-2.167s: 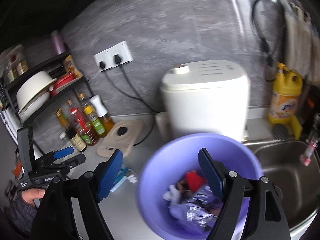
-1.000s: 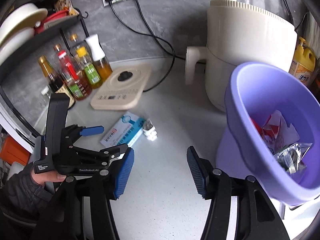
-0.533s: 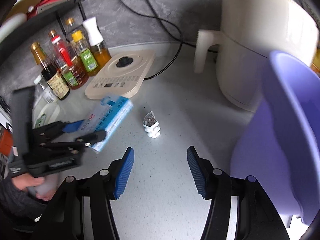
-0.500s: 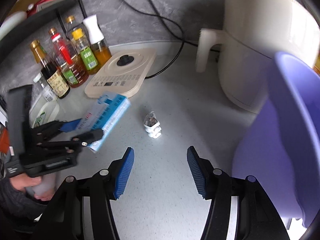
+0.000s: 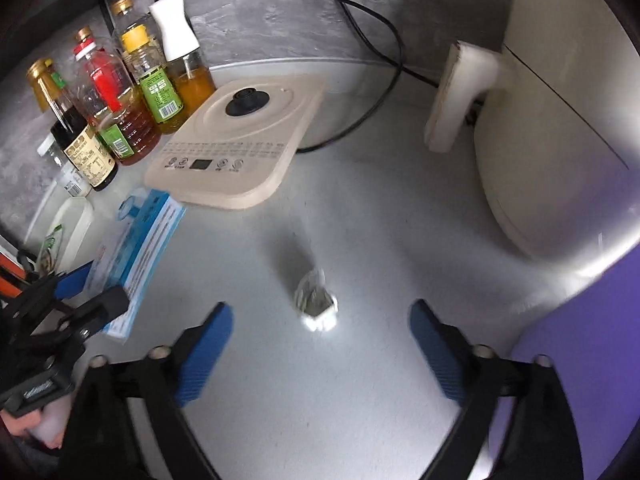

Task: Collect trash
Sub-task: 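Grasp the blue-white medicine box with the left tool while the right tool grasps the foil scrap, then carry both items over the purple bucket and open both tools to drop them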

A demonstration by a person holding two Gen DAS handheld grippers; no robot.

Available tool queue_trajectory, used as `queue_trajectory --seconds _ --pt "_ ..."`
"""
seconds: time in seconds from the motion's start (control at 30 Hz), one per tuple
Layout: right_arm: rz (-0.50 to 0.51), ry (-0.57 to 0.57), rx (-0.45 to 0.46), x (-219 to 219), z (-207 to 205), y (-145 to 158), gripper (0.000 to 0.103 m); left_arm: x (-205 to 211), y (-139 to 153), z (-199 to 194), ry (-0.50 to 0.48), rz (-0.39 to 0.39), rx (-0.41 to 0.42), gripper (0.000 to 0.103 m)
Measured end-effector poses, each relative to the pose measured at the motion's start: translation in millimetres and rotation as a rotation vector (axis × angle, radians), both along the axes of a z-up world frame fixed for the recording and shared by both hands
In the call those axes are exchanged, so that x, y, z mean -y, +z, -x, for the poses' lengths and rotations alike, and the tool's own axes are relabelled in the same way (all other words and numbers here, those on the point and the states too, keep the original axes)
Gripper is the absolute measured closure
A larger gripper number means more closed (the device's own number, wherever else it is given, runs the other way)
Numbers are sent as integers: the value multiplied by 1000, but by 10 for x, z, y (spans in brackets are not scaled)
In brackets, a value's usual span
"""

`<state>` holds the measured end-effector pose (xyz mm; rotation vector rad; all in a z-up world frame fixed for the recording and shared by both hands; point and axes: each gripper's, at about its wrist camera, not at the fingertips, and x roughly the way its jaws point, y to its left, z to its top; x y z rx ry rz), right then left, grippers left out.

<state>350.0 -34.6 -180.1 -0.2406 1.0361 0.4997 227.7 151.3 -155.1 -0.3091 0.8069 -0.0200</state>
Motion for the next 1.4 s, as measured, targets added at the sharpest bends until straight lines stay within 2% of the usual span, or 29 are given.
queue_trajectory --seconds 0.07,0.1,0.13,0.17,0.23,0.33,0.63,0.97,1.17,1.4 --pt "19 21 12 -63 -27 -59 10 -12 17 15 2 2 2 39" --pt "19 29 5 -66 -40 -86 48 -12 37 22 4 -2 5 39" --pt "2 47 -26 -57 -60 -127 77 -10 62 24 5 -8 9 39" --pt "-12 53 -73 -50 -85 -165 82 -11 90 25 6 -11 13 39" --pt "-39 30 -74 18 -58 -97 83 -14 150 27 7 -12 23 39" --pt "-50 72 -11 29 111 77 83 3 267 20 4 -12 45 39" --pt "-180 84 149 281 496 921 83 248 836 -2 -65 -40 161 39" --pt "-274 -20 295 943 627 1660 82 702 1279 -121 -172 -52 229 39" --pt "-290 -100 339 1423 573 1824 82 1065 1426 -251 -227 -50 254 39" --pt "-301 -179 341 2058 454 1903 81 1521 1611 -348 -277 -42 274 39"
